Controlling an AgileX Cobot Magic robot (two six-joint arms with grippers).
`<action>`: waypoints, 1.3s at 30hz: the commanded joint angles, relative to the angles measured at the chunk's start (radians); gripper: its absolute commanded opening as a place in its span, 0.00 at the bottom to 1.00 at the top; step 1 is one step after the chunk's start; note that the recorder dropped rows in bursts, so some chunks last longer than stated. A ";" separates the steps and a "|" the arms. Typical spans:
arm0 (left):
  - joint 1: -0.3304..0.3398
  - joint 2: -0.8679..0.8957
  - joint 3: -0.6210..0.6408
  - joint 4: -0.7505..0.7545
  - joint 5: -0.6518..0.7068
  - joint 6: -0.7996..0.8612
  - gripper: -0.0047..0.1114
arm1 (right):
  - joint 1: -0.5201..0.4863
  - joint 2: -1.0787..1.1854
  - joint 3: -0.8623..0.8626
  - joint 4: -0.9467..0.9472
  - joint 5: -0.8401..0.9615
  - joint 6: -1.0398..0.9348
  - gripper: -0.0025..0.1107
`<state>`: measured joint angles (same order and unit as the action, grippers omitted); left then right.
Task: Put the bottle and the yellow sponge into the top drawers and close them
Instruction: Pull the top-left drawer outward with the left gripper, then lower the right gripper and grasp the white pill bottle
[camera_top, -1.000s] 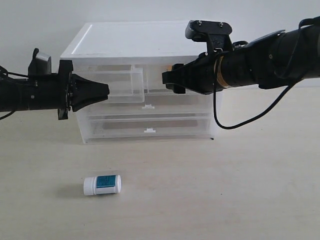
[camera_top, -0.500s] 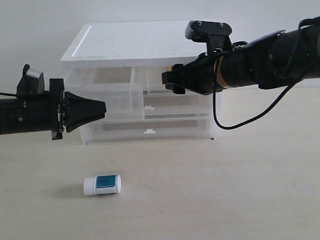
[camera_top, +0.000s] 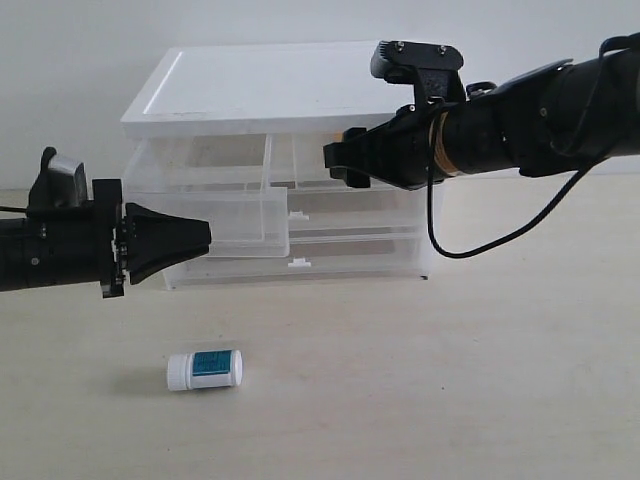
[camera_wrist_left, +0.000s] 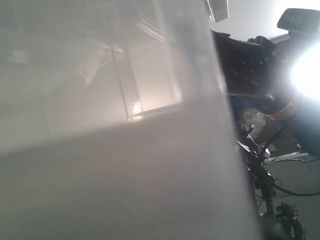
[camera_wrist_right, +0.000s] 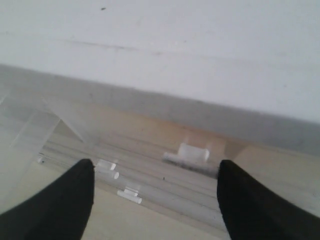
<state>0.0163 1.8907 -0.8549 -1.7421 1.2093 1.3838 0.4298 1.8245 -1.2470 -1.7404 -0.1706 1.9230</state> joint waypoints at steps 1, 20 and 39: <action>-0.001 -0.011 0.009 0.020 0.012 0.032 0.10 | -0.011 0.002 -0.022 0.003 -0.018 -0.017 0.59; 0.073 -0.011 0.023 0.110 0.012 0.044 0.61 | -0.037 -0.003 0.067 -0.004 -0.206 0.036 0.59; 0.212 -0.011 0.139 0.140 -0.061 0.159 0.61 | 0.059 0.021 0.284 0.004 -0.462 -0.478 0.59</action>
<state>0.2233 1.8907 -0.7331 -1.6128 1.1851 1.5220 0.4364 1.8326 -0.9729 -1.7427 -0.6538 1.5957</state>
